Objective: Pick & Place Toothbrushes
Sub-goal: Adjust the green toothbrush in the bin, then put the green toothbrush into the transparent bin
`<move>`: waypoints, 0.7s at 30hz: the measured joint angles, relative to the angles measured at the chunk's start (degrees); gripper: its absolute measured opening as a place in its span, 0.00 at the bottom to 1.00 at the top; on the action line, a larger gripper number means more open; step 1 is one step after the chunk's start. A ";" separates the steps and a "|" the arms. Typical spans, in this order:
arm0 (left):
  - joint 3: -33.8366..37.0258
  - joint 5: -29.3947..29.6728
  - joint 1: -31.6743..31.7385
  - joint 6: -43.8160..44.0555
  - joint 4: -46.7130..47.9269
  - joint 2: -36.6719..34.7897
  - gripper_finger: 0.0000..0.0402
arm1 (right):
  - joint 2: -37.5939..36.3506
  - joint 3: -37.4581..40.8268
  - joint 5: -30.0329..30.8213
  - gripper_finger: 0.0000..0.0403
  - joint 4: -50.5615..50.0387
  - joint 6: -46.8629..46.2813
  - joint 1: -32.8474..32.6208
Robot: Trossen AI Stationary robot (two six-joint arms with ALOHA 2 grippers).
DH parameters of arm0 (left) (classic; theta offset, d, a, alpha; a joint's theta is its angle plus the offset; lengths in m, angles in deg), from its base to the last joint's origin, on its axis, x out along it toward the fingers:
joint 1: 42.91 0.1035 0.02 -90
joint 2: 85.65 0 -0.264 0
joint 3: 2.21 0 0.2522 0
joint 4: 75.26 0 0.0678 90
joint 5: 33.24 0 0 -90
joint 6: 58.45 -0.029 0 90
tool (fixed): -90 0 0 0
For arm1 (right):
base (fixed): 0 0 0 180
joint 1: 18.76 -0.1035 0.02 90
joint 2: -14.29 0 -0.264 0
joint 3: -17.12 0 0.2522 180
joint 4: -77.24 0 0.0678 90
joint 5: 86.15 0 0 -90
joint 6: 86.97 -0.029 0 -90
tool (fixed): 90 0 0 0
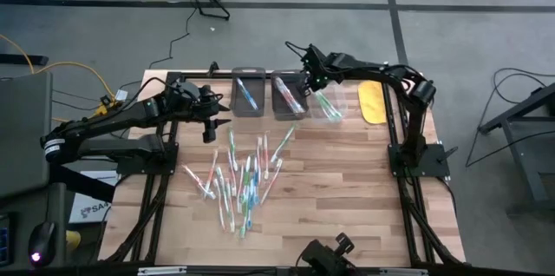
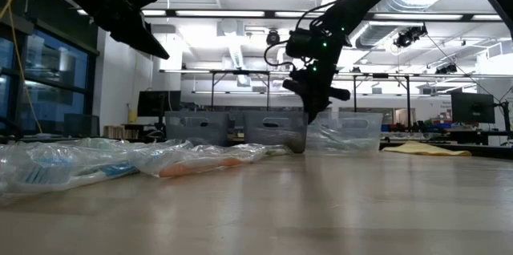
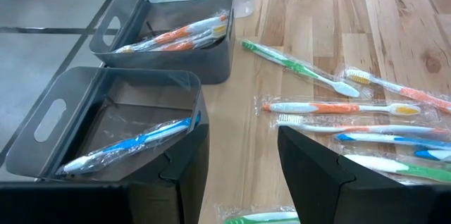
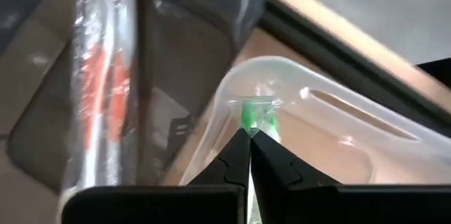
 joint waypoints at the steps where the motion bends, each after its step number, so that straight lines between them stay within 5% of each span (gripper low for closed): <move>1: 0.00 0.00 0.00 0.00 0.00 0.01 0.41 | 0.00 0.00 -0.11 0.03 -0.01 0.02 0.00; 13: 0.00 0.00 -0.02 0.00 0.72 0.01 0.41 | -2.58 0.09 0.38 0.41 -2.52 -0.45 0.14; 21: 0.00 0.02 -0.01 -0.02 0.73 -0.01 0.41 | -11.33 -0.01 0.32 0.42 -7.71 6.46 -8.25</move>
